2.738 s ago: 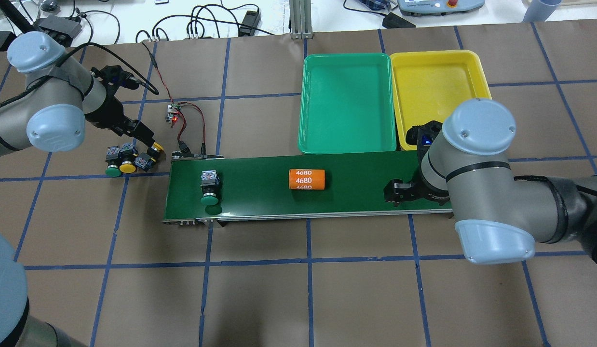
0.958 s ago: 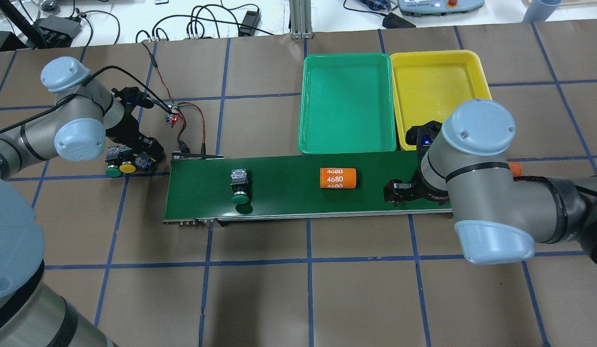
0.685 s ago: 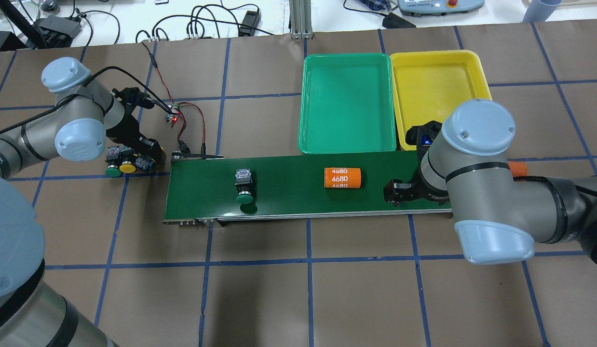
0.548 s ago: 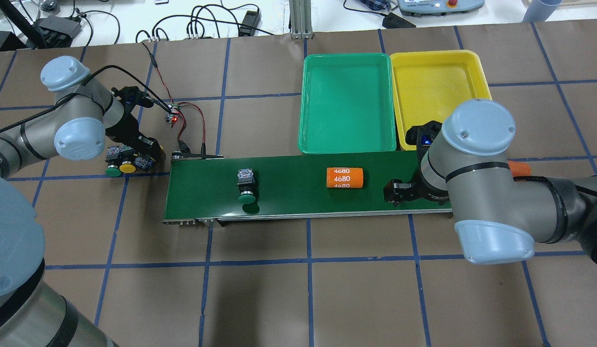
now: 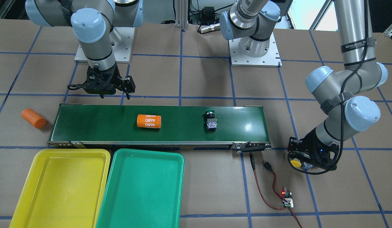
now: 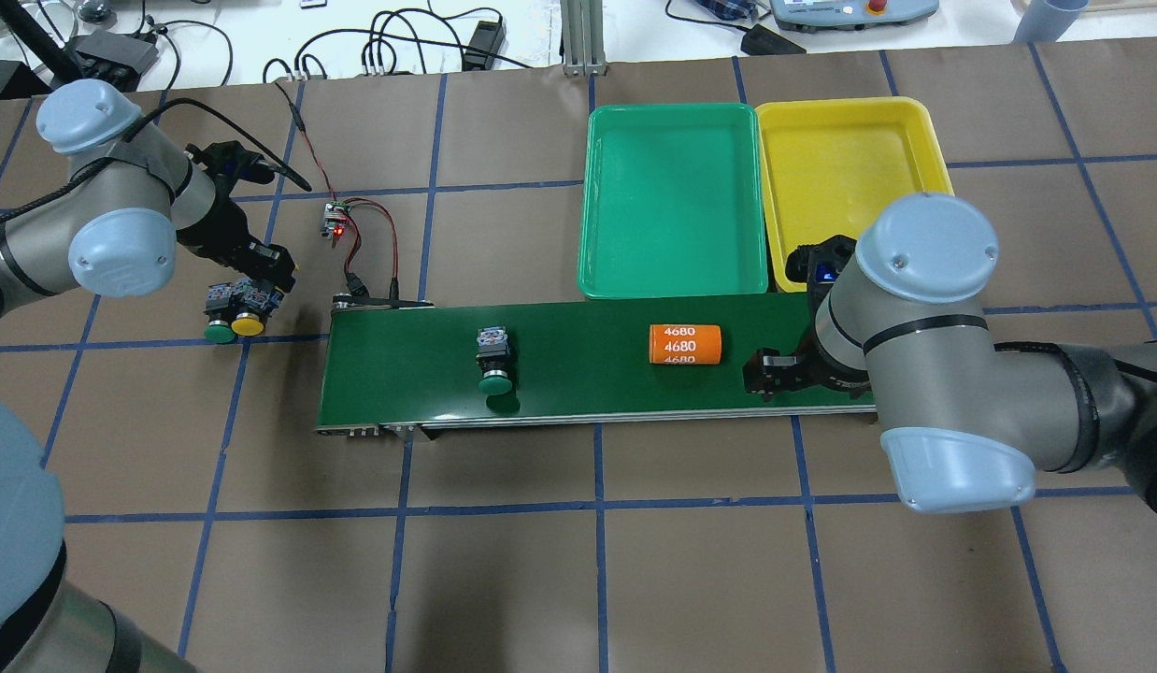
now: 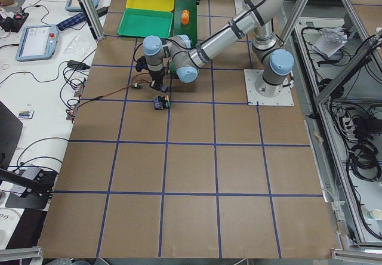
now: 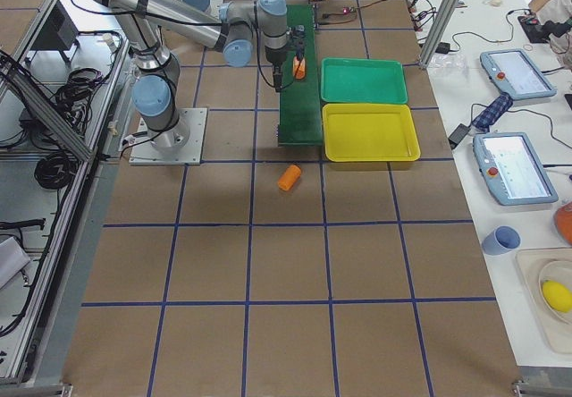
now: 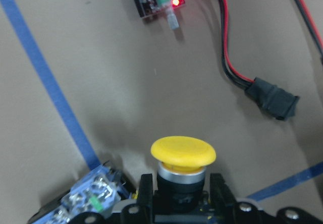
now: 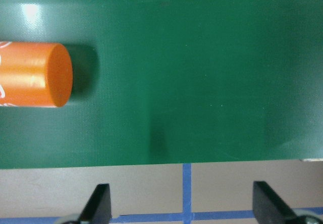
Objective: Sort buttons by color to trays
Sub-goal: 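Set the yellow-capped button on the belt with the left gripper while the right gripper rises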
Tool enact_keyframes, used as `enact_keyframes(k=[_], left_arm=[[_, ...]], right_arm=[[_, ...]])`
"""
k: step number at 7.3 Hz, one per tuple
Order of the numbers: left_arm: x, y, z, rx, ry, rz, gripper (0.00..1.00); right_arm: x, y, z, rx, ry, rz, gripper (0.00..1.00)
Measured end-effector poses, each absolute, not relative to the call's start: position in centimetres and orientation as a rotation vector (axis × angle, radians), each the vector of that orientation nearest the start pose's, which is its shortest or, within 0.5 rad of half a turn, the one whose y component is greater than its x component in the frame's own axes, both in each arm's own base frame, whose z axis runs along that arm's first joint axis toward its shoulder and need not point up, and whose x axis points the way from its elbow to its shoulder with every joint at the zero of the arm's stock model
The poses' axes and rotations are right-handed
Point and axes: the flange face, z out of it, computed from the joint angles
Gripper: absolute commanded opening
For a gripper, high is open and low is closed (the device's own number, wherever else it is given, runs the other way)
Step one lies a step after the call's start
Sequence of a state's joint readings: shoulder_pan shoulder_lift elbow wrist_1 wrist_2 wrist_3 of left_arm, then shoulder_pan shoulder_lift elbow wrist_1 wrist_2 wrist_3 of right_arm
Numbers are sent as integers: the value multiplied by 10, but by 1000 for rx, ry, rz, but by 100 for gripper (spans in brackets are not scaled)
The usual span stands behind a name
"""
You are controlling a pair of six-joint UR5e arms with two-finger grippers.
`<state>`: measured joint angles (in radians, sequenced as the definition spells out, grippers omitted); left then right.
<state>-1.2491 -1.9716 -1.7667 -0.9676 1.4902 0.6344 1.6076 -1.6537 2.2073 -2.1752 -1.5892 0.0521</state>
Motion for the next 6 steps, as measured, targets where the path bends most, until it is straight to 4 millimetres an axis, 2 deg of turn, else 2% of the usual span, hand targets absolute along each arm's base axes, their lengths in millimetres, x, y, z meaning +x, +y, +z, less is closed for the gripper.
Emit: enact_keyframes(k=[2,3,5,6], left_arm=[[39,-597,264,299,3197,-89,0],[24,-591,276,170,3207,-93,0],[-23,-576,291,-18,3219,-65,0],[-43,-562,289,-51,3223,-23,0]], right_arm=[[146,-398,285,25,3157,-81,100],[146,-398,285,25,3157,-81,100],[146,-398,285,25,3157,-81,100],[146,-398,286,25,3157,-83,100]])
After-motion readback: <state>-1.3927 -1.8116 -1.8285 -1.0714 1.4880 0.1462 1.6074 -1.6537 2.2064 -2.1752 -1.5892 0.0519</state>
